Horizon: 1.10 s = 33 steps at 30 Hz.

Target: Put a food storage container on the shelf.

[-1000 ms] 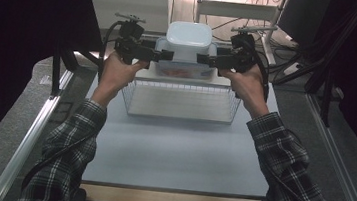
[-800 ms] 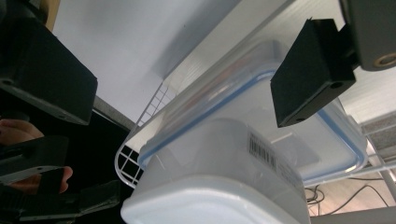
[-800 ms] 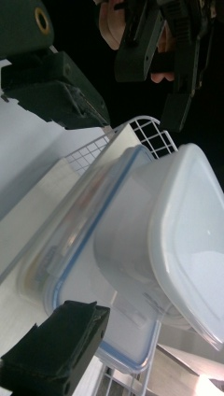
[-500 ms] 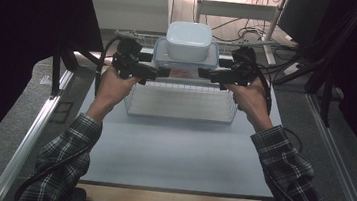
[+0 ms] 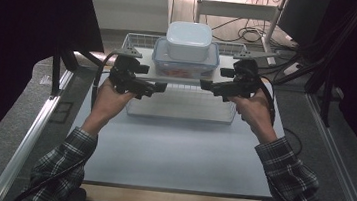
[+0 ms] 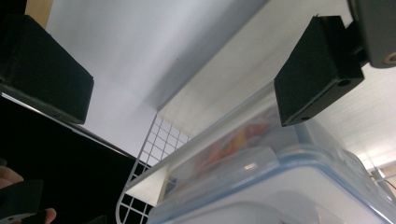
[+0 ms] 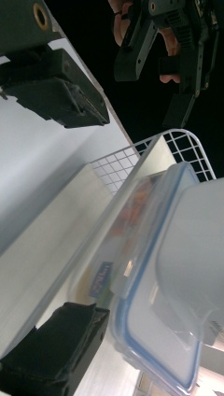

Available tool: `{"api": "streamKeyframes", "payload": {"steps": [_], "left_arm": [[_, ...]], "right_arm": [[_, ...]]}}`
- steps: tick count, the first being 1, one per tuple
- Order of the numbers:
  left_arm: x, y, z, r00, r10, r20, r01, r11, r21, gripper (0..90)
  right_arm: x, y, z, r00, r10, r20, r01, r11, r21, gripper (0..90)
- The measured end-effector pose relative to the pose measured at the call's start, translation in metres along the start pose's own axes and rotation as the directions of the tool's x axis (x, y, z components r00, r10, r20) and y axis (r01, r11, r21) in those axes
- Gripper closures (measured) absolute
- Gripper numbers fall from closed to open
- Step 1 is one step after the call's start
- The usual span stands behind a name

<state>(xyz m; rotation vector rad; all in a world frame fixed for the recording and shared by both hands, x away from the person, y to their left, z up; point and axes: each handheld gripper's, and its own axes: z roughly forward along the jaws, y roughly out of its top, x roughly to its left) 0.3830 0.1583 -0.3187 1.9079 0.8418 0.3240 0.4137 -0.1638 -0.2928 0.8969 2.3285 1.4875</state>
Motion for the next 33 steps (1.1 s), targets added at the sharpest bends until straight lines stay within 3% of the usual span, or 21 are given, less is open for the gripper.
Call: {"api": "streamKeyframes", "payload": {"steps": [15,33], "left_arm": [[-0.007,-0.023,0.000,1.0000,0.004,0.002,-0.004,1.0000,0.009,4.0],[-0.013,-0.055,0.002,0.9996,-0.022,0.018,0.022,0.9996,0.016,4.1]], "right_arm": [[0.003,-0.020,-0.008,0.9999,-0.010,-0.014,0.010,1.000,0.010,6.9],[0.009,-0.046,-0.010,0.9993,-0.032,-0.020,0.033,0.999,0.040,6.1]]}}
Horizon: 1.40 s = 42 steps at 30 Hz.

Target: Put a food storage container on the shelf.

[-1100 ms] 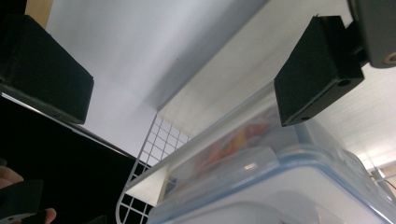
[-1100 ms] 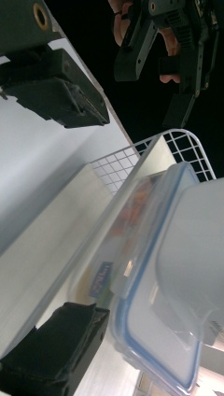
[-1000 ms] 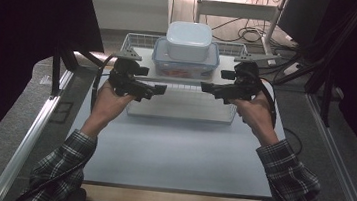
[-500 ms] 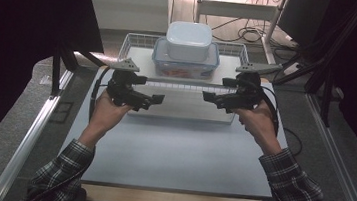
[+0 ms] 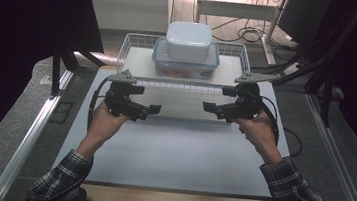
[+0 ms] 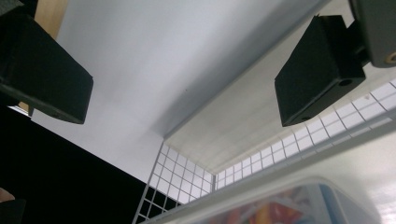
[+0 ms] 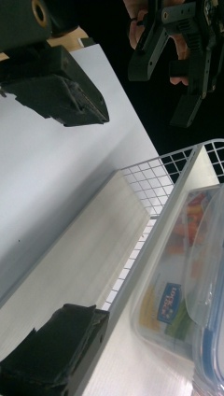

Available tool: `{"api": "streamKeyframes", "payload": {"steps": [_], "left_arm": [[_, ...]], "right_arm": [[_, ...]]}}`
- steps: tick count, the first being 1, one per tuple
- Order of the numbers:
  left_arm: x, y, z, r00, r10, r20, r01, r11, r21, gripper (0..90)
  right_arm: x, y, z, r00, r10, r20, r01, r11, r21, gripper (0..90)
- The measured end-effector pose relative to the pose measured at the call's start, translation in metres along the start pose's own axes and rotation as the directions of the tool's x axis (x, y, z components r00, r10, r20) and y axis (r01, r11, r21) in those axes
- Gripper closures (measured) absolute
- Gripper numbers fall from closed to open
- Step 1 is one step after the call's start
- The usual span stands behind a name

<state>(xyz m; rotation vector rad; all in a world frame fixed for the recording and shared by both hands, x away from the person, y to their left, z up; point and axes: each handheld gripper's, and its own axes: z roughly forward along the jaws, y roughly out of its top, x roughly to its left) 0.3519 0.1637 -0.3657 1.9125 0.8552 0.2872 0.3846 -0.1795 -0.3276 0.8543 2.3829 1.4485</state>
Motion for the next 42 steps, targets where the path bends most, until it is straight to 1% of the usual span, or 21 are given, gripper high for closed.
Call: {"api": "streamKeyframes", "payload": {"steps": [3,6,11,17,21,25,36,42], "left_arm": [[-0.002,-0.006,0.001,1.0000,-0.001,0.008,0.001,1.0000,0.000,4.0],[-0.004,-0.011,0.001,0.9999,-0.004,0.013,0.004,1.0000,0.004,3.8],[-0.007,-0.022,0.004,0.9993,-0.020,0.031,0.020,0.9998,0.010,3.7],[-0.009,-0.033,0.007,0.9986,-0.035,0.039,0.034,0.9993,0.015,3.6],[-0.011,-0.039,0.008,0.9979,-0.041,0.050,0.040,0.9990,0.019,3.6],[-0.013,-0.044,0.007,0.9979,-0.037,0.053,0.036,0.9991,0.020,3.6],[-0.019,-0.058,0.000,0.9999,-0.008,0.011,0.007,0.9998,0.019,3.4],[-0.021,-0.067,-0.001,0.9999,-0.009,-0.008,0.009,0.9997,0.021,3.2]], "right_arm": [[0.002,-0.003,-0.001,1.0000,-0.009,-0.001,0.009,1.000,0.002,6.0],[0.003,-0.007,-0.002,0.9999,-0.010,-0.014,0.010,1.000,0.001,4.3],[0.005,-0.014,-0.002,0.9996,-0.018,-0.022,0.018,1.000,0.008,3.0],[0.008,-0.023,0.001,0.9995,-0.027,-0.018,0.028,0.999,0.033,1.2],[0.011,-0.029,0.001,0.9994,-0.036,0.000,0.036,0.998,0.048,0.0],[0.012,-0.036,0.000,0.9996,-0.027,-0.005,0.028,0.998,0.052,0.0],[0.013,-0.057,-0.003,0.9990,-0.040,0.021,0.039,0.998,0.051,0.0],[0.010,-0.069,-0.002,0.9991,-0.032,0.029,0.030,0.998,0.060,0.0]]}}
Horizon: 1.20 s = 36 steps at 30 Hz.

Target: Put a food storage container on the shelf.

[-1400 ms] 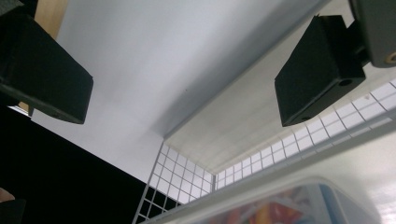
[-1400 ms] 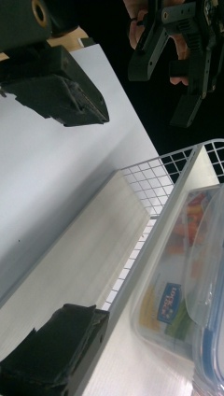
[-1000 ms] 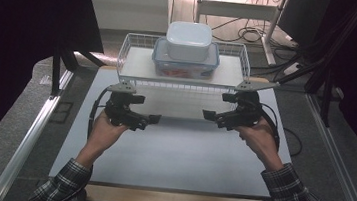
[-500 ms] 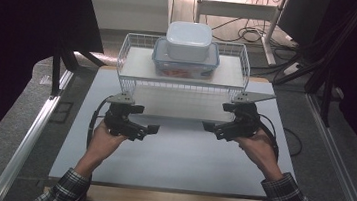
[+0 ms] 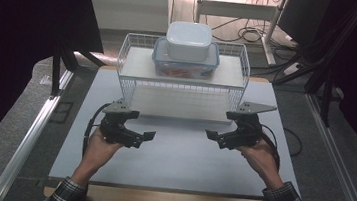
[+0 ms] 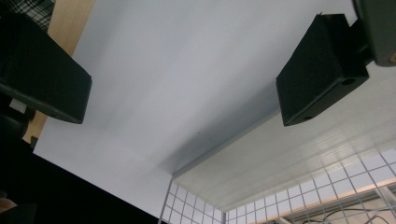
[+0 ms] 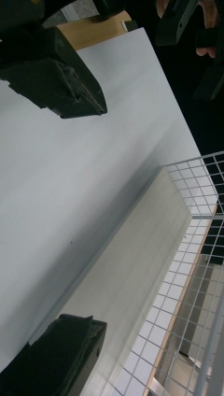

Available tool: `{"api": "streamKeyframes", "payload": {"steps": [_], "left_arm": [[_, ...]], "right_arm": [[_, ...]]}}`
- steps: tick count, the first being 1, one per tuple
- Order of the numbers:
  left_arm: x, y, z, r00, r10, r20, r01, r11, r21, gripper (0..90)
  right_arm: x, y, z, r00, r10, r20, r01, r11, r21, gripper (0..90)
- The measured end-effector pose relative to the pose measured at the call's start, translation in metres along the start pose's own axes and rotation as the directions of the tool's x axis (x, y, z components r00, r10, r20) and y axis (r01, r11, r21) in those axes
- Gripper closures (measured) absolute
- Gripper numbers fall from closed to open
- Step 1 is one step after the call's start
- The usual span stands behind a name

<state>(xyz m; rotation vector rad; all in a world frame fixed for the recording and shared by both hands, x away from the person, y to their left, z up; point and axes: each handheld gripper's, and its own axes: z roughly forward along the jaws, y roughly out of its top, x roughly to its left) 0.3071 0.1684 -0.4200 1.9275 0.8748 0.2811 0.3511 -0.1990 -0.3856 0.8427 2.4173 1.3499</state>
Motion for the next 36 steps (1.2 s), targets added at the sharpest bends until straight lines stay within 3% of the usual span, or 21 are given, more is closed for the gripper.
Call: {"api": "streamKeyframes", "payload": {"steps": [18,34,36], "left_arm": [[-0.004,-0.031,0.007,0.9995,0.002,-0.032,-0.002,0.9998,0.021,2.6],[-0.007,-0.055,0.010,0.9995,0.004,-0.031,-0.003,0.9997,0.024,2.6],[-0.008,-0.058,0.011,0.9999,0.002,-0.013,-0.002,0.9999,0.017,2.4]], "right_arm": [[0.003,-0.027,0.001,0.9999,0.012,0.008,-0.012,1.000,0.006,0.0],[0.008,-0.048,0.006,0.9997,-0.009,0.024,0.008,1.000,0.028,0.0],[0.008,-0.050,0.006,0.9996,-0.010,0.025,0.009,1.000,0.029,0.0]]}}
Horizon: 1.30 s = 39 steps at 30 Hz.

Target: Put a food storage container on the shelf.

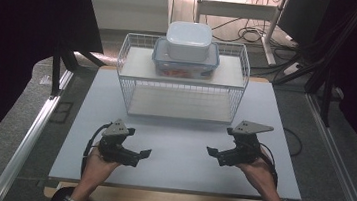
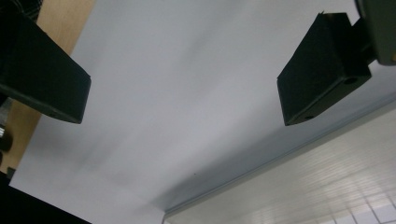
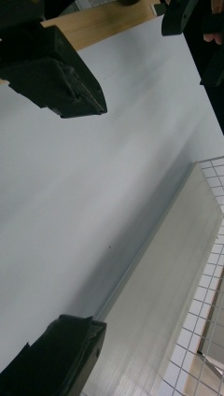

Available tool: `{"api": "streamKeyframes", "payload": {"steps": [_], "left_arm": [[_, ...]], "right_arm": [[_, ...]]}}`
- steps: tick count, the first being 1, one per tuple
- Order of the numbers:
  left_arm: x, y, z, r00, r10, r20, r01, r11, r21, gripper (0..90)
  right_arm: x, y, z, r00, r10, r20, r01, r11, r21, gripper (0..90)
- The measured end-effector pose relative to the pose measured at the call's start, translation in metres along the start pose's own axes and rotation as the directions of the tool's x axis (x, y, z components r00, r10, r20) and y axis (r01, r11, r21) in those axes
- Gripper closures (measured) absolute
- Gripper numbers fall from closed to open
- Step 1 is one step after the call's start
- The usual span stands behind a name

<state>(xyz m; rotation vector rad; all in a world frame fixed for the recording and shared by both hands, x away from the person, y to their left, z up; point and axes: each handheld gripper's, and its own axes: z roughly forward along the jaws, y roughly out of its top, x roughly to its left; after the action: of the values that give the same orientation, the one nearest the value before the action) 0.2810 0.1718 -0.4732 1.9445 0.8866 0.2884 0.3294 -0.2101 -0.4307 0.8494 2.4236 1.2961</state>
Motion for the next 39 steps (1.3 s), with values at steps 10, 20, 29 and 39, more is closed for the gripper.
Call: {"api": "streamKeyframes", "payload": {"steps": [10,20,29,39], "left_arm": [[-0.002,-0.015,0.001,0.9997,0.009,-0.023,-0.009,1.0000,0.003,2.4],[-0.004,-0.027,0.001,0.9992,0.013,-0.037,-0.012,0.9997,0.019,2.1],[-0.003,-0.038,0.001,0.9977,0.016,-0.065,-0.014,0.9991,0.041,1.9],[0.000,-0.050,0.003,0.9923,0.025,-0.122,-0.016,0.9968,0.078,1.7]], "right_arm": [[-0.001,-0.020,0.004,0.9998,0.015,0.015,-0.016,1.000,0.015,0.0],[-0.002,-0.032,0.004,0.9990,0.035,0.027,-0.035,0.999,0.011,0.0],[-0.002,-0.044,0.005,0.9976,0.052,0.046,-0.053,0.998,0.023,0.0],[-0.001,-0.056,0.008,0.9955,0.057,0.076,-0.061,0.997,0.049,0.0]]}}
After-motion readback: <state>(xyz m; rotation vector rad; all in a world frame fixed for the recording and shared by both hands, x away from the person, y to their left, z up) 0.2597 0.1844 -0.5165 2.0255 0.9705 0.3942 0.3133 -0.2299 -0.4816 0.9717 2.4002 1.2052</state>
